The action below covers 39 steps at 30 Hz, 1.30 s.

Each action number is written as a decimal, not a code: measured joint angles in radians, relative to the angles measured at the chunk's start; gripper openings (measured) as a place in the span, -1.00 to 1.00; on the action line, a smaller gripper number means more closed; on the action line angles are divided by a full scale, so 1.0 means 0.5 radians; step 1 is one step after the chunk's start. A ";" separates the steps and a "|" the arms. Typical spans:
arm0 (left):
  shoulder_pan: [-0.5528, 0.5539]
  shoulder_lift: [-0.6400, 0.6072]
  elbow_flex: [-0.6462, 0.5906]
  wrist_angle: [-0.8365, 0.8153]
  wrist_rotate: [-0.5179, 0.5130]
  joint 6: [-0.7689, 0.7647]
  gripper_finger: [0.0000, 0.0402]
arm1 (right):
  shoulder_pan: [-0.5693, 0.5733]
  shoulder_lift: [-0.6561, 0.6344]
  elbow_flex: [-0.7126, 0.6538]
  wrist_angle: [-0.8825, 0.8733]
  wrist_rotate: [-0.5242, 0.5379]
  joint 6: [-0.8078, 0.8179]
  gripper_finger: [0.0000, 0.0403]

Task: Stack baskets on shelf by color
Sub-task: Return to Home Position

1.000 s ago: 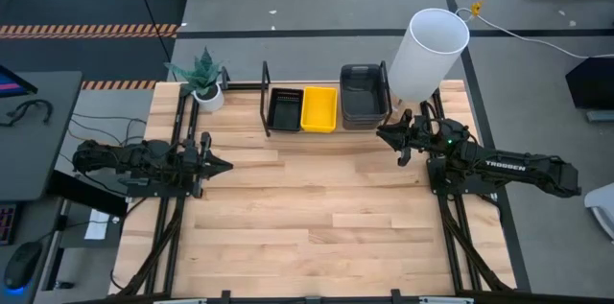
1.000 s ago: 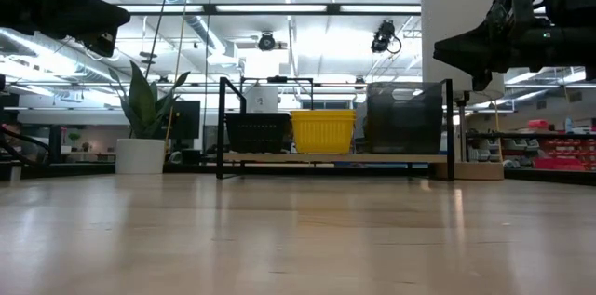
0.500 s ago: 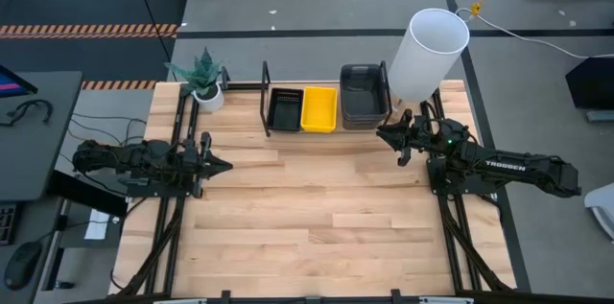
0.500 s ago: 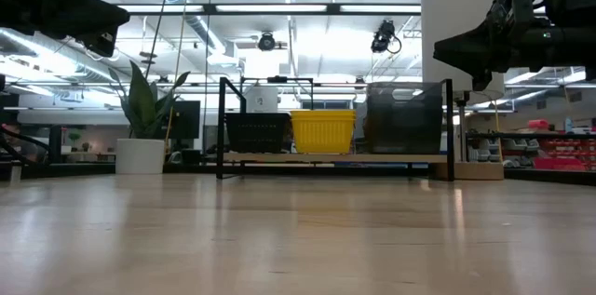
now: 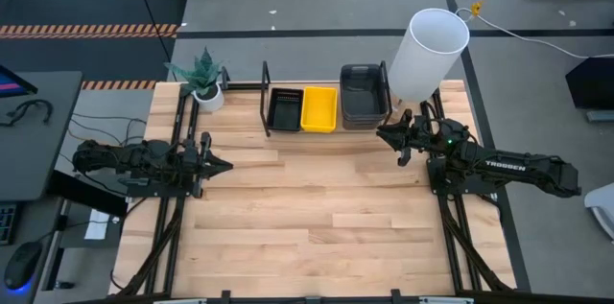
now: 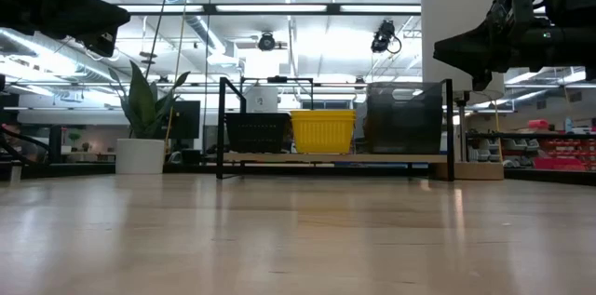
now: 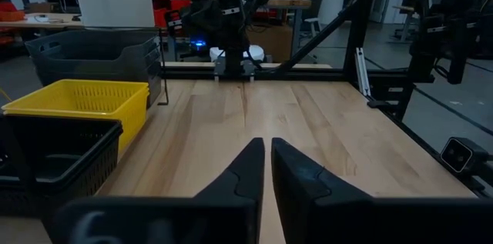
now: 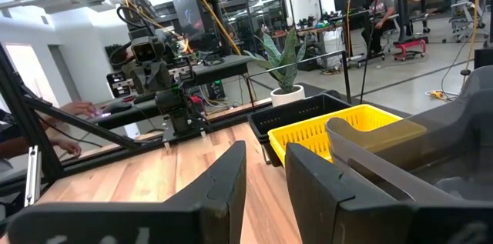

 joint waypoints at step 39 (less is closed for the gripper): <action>0.000 0.000 0.000 0.000 0.000 0.000 -0.83 | 0.001 -0.001 0.000 0.000 0.000 0.000 -0.51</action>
